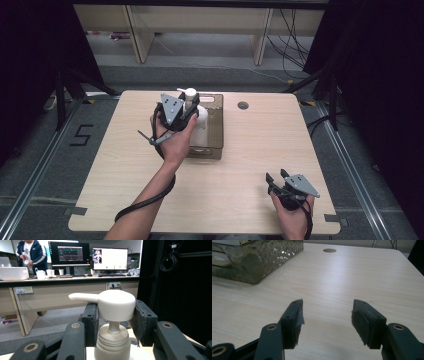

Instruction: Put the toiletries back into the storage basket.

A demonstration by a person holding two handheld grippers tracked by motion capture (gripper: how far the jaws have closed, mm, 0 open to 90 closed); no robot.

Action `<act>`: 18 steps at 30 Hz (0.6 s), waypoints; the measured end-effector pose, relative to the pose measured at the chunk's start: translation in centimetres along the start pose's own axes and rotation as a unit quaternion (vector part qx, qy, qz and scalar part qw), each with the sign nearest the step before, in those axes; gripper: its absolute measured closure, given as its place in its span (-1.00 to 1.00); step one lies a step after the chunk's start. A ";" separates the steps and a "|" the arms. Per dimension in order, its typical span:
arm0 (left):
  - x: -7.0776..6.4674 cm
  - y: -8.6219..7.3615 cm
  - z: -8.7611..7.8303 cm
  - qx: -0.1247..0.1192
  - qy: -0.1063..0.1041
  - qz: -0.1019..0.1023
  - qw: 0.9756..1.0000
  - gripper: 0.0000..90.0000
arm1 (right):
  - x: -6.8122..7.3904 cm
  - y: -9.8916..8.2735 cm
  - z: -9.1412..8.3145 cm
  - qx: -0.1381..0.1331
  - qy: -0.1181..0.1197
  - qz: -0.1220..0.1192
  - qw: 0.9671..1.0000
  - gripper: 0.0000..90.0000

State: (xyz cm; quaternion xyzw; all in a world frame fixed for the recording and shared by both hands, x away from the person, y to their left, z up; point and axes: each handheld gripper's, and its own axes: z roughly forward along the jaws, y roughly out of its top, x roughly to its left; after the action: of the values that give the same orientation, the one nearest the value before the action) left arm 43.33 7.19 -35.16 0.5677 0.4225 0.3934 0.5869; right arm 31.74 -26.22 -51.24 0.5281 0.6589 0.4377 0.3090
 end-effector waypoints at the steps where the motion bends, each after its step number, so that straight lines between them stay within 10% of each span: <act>1: 0.0 0.0 0.0 -0.001 0.000 0.001 1.000 0.31 | 0.0 0.0 0.2 -0.009 0.002 -0.002 1.000 -0.04; 18: 0.2 -0.9 0.0 0.006 0.002 0.000 1.000 0.31 | 0.0 0.0 0.1 -0.004 0.002 -0.002 1.000 -0.04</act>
State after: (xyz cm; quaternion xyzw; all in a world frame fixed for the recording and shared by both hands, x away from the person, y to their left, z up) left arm 43.37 7.32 -36.10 0.5704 0.4262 0.3917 0.5827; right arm 31.82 -26.21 -51.30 0.5248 0.6586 0.4406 0.3110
